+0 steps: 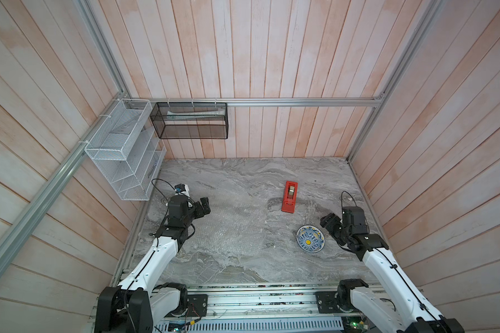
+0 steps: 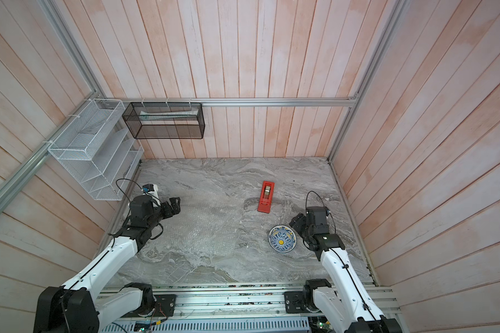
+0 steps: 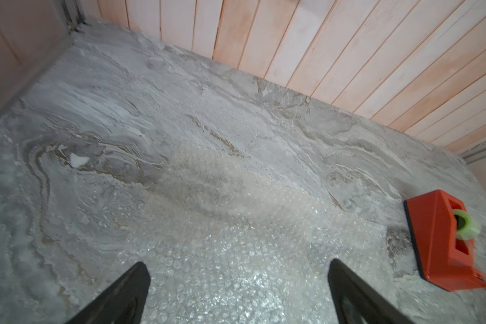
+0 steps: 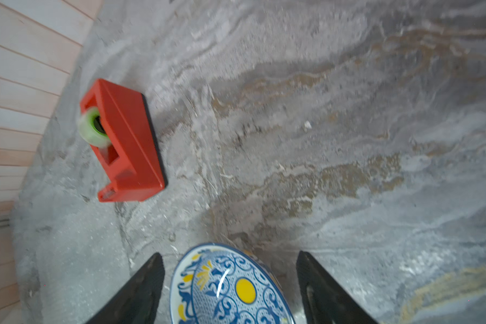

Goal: Wrap bowls in bubble wrap
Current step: Pick up the bowl from the center of the board.

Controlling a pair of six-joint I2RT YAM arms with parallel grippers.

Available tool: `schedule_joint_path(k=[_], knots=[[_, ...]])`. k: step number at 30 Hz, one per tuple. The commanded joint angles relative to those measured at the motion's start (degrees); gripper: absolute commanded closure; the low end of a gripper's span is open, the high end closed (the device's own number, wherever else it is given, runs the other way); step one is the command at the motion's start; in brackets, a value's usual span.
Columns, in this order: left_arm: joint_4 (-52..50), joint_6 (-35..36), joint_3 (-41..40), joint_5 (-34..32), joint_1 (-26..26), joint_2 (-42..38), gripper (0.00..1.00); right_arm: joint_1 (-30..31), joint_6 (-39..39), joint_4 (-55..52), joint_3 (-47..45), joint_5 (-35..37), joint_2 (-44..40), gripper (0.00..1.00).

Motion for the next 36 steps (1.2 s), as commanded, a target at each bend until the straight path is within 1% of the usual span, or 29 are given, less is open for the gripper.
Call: schedule_joint_path(k=[1, 4, 6, 8, 12, 15, 24, 26, 28, 31, 32, 36], knots=[[-2.7, -3.1, 1.4, 5.4, -0.2, 1.4, 0.00, 3.8, 5.0, -3.5, -3.1, -0.8, 0.2, 0.29], [-2.9, -4.0, 1.5, 7.3, -0.6, 2.1, 0.00, 8.5, 7.8, -1.8, -5.3, 0.7, 2.3, 0.30], [-3.1, -4.3, 1.3, 7.8, -0.9, 2.6, 0.00, 10.0, 8.6, -0.7, -6.0, 1.1, 3.9, 0.33], [-3.7, -4.4, 1.4, 8.3, -1.2, 3.0, 0.00, 10.2, 8.5, 1.2, -7.0, 0.0, 5.3, 0.37], [-4.3, -4.5, 1.1, 8.7, -2.0, 3.4, 0.00, 10.3, 8.4, 5.3, -9.3, -0.9, 8.2, 0.51], [-4.4, -4.8, 1.1, 8.8, -2.4, 3.4, 0.00, 10.2, 8.1, 6.5, -9.9, -0.7, 9.6, 0.60], [-6.3, -5.5, 1.4, 7.3, -2.5, 4.0, 0.00, 10.2, 6.6, 9.5, -11.5, -0.1, 10.2, 0.78], [-6.6, -5.4, 1.3, 7.1, -2.6, 3.8, 0.00, 10.3, 5.9, 9.5, -11.2, -0.2, 10.0, 0.86], [-6.9, -5.4, 1.0, 6.7, -2.6, 3.6, 0.00, 10.4, 5.2, 9.0, -10.7, -0.4, 9.8, 0.89], [-7.0, -5.4, 0.7, 6.3, -2.6, 3.6, 0.00, 10.4, 4.1, 7.9, -9.5, -0.8, 9.1, 0.98], [-7.0, -5.5, 0.6, 6.2, -2.5, 3.6, 0.00, 10.4, 3.7, 7.6, -9.0, -1.2, 8.9, 1.00], [-7.1, -5.9, 0.6, 6.3, -2.6, 4.1, 0.00, 12.2, 2.7, 5.4, -5.4, -2.4, 8.8, 1.00]])
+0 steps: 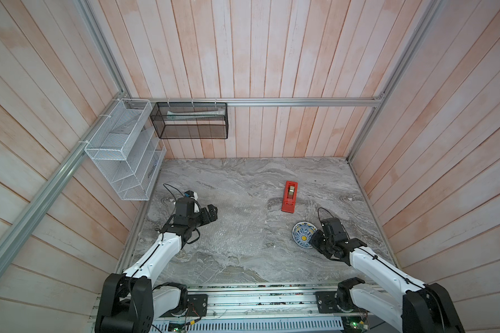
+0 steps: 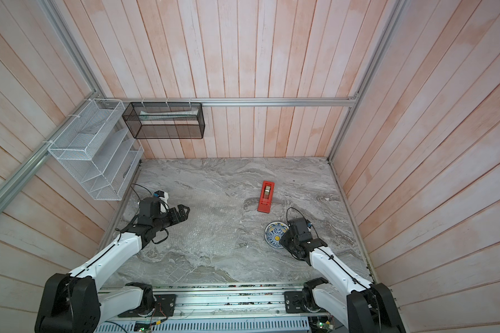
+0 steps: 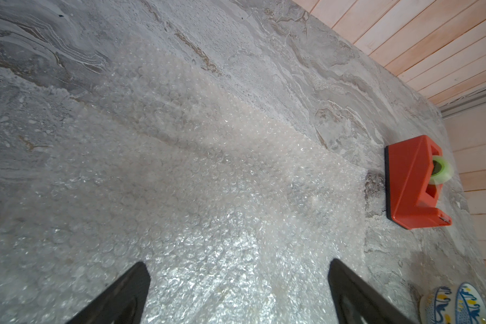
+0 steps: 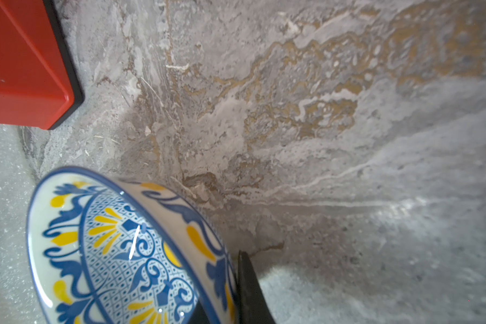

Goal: Wrap bowls in bubble wrap
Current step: Pick up the bowl from the center of the board.

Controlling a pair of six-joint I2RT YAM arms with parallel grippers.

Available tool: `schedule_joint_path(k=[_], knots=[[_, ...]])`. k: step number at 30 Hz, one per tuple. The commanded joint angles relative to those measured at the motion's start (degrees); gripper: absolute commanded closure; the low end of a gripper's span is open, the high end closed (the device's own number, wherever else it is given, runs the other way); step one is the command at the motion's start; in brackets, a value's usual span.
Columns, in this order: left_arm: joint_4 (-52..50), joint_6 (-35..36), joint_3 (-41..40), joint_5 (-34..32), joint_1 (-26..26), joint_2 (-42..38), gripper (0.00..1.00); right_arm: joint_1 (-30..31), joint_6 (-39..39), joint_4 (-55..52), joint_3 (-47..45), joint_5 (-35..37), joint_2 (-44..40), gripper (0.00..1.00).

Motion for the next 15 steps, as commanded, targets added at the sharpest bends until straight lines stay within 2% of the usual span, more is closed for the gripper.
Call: schedule_joint_path(k=[1, 9, 15], knots=[[-0.9, -0.6, 0.6, -1.1, -0.2, 0.4, 0.00, 2.4, -1.9, -4.1, 4.5, -1.2, -0.1, 1.00], [-2.8, -0.4, 1.1, -1.5, -0.2, 0.1, 0.00, 11.6, 0.0, -4.4, 15.0, -1.5, 4.2, 1.00], [-6.0, -1.2, 3.0, -3.5, 0.0, 0.5, 0.00, 20.1, -2.8, -2.1, 27.9, -2.1, 18.3, 1.00]])
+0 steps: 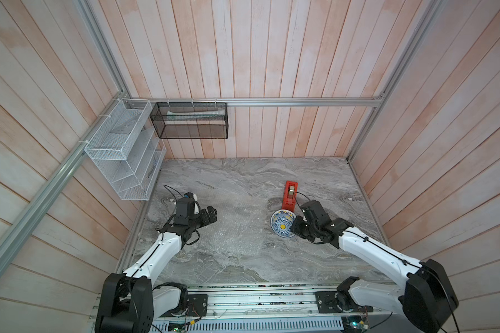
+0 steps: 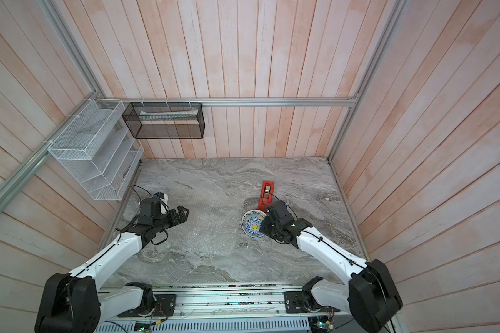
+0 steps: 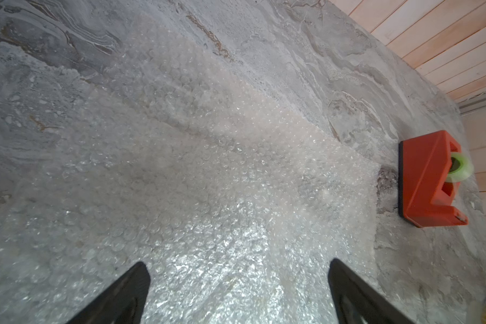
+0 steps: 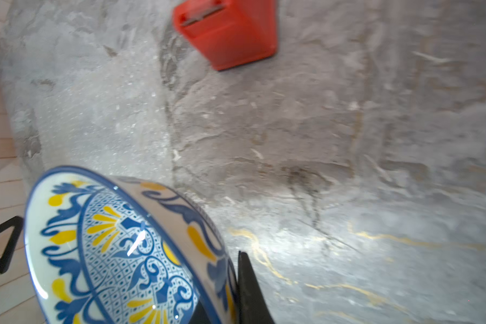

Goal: Wrap bowls in bubble wrap
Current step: Pick up the bowl from the center of the board, then place the bowl on the bubble wrap.

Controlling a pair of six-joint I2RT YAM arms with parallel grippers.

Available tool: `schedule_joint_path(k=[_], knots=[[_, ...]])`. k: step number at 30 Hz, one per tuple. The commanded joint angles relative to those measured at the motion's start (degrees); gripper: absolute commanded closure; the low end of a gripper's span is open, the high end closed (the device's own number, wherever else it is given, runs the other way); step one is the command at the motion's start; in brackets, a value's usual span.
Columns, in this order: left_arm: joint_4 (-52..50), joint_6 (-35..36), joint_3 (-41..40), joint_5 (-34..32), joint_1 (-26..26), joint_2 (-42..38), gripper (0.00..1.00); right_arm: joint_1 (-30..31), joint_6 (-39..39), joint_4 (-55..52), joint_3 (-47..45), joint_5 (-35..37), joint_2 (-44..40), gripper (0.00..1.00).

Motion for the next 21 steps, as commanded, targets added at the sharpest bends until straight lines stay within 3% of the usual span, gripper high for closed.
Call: schedule_joint_path(k=[1, 7, 13, 21], knots=[[-3.3, -0.7, 3.0, -2.4, 0.2, 0.5, 0.00, 4.2, -2.4, 3.0, 7.8, -0.7, 7.7, 1.00], [-5.5, -1.8, 2.6, 0.5, 7.8, -2.6, 0.00, 9.1, -8.6, 3.1, 27.8, -4.0, 27.1, 1.00], [-7.3, -1.8, 3.0, 0.1, 12.0, -3.6, 0.00, 10.6, -13.9, -1.3, 47.6, -8.2, 44.2, 1.00], [-3.5, -3.0, -0.8, 2.2, 13.3, -6.2, 0.00, 12.6, -15.4, -1.6, 56.2, -10.8, 55.1, 1.00]])
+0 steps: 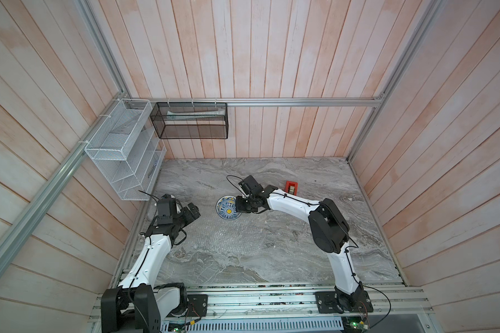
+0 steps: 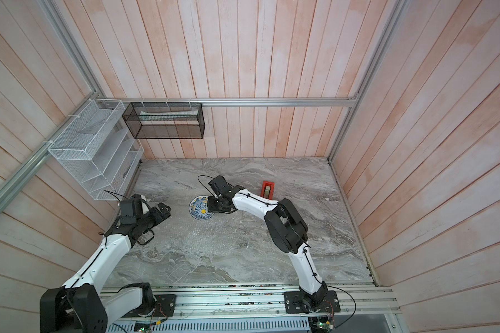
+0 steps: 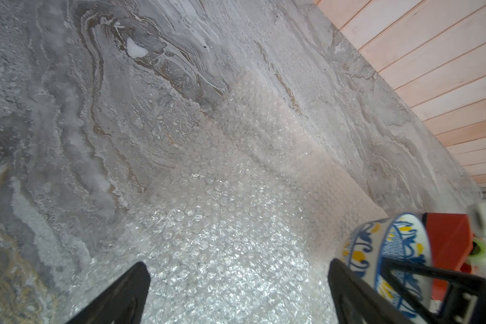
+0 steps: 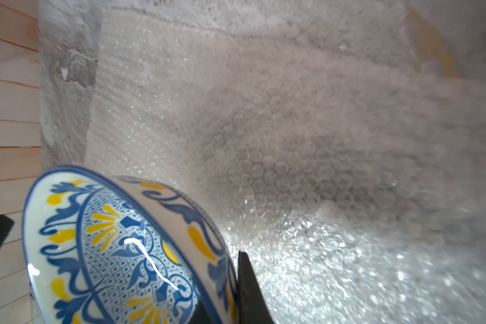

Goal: Wrap bowls in bubble wrap
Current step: Place the bowl on the bubble wrap.

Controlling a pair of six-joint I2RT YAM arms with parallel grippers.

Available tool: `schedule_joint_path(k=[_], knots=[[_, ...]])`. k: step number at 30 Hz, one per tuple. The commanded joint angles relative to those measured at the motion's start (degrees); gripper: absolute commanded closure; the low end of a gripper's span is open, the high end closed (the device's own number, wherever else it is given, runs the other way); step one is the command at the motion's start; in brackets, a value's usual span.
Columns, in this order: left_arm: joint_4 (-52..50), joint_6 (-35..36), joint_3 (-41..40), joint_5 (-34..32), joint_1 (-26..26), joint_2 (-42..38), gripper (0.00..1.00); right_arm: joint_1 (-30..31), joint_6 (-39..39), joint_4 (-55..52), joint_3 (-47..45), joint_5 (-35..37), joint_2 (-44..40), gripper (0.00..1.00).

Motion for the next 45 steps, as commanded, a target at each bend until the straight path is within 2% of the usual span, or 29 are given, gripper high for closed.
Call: schedule_joint_path(k=[1, 14, 20, 22, 25, 29, 35, 41, 45], knots=[[1.6, -0.6, -1.7, 1.7, 0.2, -1.9, 0.00, 1.3, -1.3, -0.5, 3.6, -2.8, 2.5, 1.00], [1.6, -1.0, -3.5, 3.3, 0.2, -3.2, 0.00, 2.4, -0.6, -1.8, 7.4, -2.5, 8.2, 1.00], [1.7, -1.1, -3.7, 3.8, 0.2, -3.3, 0.00, 2.5, -0.6, -1.9, 6.7, -1.8, 7.5, 0.85], [1.7, -0.9, -3.7, 4.2, 0.2, -3.3, 0.00, 2.5, -0.4, -2.0, 6.9, -1.7, 7.4, 0.76], [1.6, -0.5, -4.1, 4.3, 0.2, -3.6, 0.00, 2.4, -0.5, -3.1, 7.0, -1.3, 6.7, 0.57], [1.3, -0.7, -4.0, 5.4, 0.1, -3.4, 0.00, 2.2, -0.3, -2.1, 4.4, -0.7, 3.1, 0.51], [2.7, -1.4, -4.0, 6.5, -1.6, -2.1, 0.00, 1.6, 0.6, -0.5, -6.6, 2.1, -9.4, 0.45], [4.8, -2.4, -3.0, 4.5, -6.5, 0.8, 0.00, 0.6, 5.2, 1.3, -25.8, 0.4, -24.1, 0.39], [5.9, -2.8, -2.8, 3.4, -8.6, 2.6, 0.00, 0.8, 8.6, 4.4, -39.9, -2.9, -33.9, 0.39]])
